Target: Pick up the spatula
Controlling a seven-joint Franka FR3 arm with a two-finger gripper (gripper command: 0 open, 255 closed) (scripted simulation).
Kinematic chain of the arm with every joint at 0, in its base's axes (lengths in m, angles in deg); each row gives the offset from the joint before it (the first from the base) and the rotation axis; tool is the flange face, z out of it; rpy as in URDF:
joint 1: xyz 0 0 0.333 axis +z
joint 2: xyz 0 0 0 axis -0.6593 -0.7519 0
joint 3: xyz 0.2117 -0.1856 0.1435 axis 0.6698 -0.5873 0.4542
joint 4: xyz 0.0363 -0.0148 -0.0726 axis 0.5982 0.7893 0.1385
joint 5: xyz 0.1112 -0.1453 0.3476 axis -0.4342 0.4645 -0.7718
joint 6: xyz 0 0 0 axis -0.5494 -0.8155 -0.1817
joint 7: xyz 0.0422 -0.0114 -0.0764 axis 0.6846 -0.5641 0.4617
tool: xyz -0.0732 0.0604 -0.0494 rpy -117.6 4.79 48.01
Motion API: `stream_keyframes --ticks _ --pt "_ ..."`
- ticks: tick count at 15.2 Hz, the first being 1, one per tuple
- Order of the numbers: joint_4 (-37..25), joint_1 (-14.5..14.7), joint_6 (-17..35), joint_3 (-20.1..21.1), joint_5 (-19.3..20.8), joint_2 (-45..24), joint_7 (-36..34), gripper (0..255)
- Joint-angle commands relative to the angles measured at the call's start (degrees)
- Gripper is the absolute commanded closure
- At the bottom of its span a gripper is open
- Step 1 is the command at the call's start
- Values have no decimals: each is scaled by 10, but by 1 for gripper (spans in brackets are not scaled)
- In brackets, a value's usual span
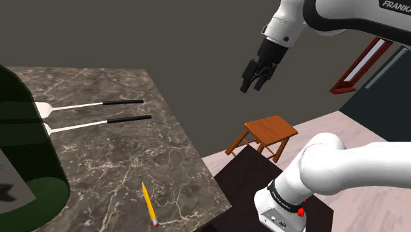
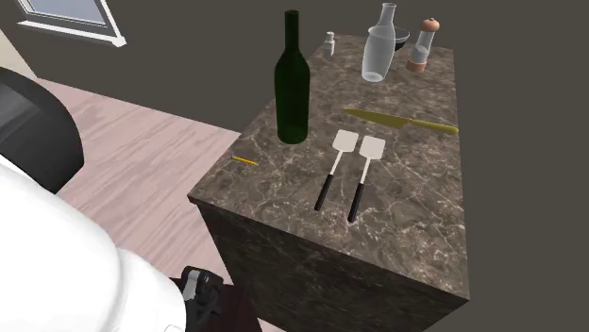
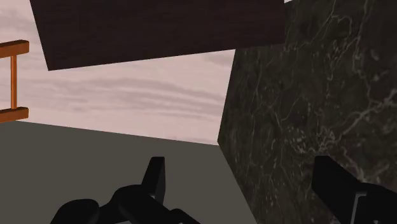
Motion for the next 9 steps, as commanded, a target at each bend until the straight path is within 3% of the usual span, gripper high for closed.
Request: stream_keyframes --ticks 1,9 --pt "0 0 0 0 0 0 0 0" --pt "-115 58 54 31 0 -178 85 0"
